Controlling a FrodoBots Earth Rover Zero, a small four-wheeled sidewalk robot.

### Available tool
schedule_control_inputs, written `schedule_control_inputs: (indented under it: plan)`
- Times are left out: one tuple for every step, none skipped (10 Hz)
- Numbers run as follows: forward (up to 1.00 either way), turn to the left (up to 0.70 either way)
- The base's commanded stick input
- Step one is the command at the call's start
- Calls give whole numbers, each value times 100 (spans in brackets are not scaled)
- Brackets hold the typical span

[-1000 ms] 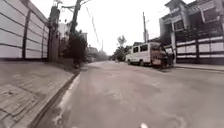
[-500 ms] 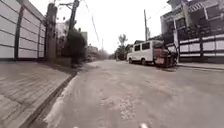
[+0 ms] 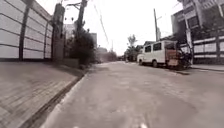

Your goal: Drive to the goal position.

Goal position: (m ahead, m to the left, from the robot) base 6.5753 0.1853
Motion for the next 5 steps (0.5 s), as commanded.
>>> schedule_control_inputs:
  plan:
    - [70,0]
    - [70,0]
    - [70,0]
    - [70,0]
    - [70,0]
